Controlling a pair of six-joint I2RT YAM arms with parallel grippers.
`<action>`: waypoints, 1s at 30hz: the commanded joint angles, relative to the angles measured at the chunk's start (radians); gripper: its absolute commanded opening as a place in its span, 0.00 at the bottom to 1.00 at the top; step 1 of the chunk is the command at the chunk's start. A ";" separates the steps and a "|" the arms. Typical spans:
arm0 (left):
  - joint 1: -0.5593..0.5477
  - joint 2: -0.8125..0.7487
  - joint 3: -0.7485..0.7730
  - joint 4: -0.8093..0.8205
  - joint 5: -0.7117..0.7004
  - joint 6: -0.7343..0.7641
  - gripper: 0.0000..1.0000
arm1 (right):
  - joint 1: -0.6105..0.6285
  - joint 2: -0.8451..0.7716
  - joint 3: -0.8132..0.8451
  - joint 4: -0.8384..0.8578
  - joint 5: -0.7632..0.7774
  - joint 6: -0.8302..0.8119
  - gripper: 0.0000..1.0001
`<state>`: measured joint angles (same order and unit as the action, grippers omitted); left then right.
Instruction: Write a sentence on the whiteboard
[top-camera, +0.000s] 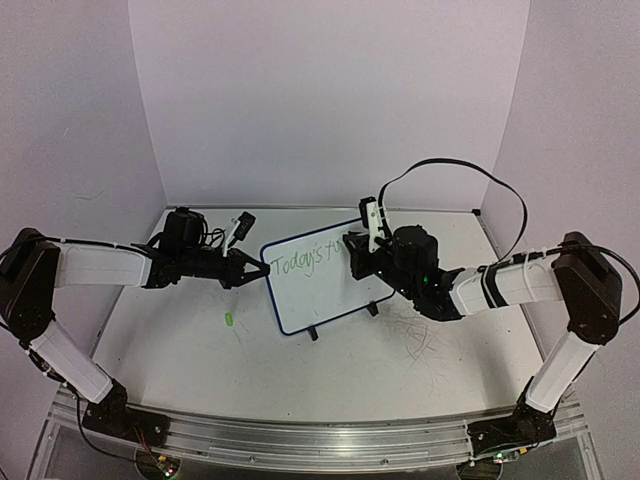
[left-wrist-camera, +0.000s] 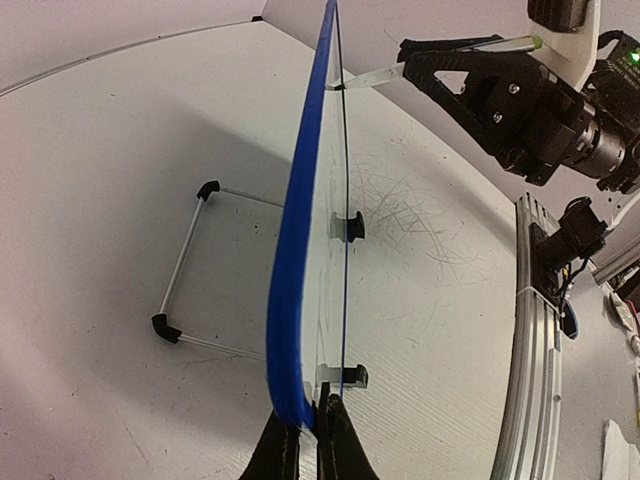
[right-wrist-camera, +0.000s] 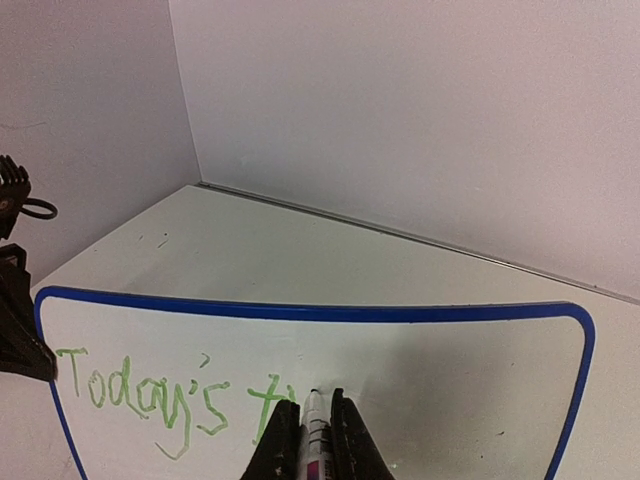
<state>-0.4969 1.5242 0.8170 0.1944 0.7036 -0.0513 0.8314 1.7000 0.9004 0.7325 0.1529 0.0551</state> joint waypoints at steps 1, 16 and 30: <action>-0.005 -0.009 0.023 -0.036 -0.065 0.094 0.00 | -0.004 0.012 0.029 0.021 0.024 -0.006 0.00; -0.005 -0.008 0.023 -0.039 -0.070 0.096 0.00 | -0.002 -0.003 -0.042 -0.001 -0.004 0.028 0.00; -0.005 -0.008 0.023 -0.039 -0.076 0.096 0.00 | -0.002 -0.085 -0.091 0.037 0.021 0.004 0.00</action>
<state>-0.4988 1.5242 0.8177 0.1899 0.7002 -0.0509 0.8326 1.6912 0.8444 0.7327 0.1659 0.0752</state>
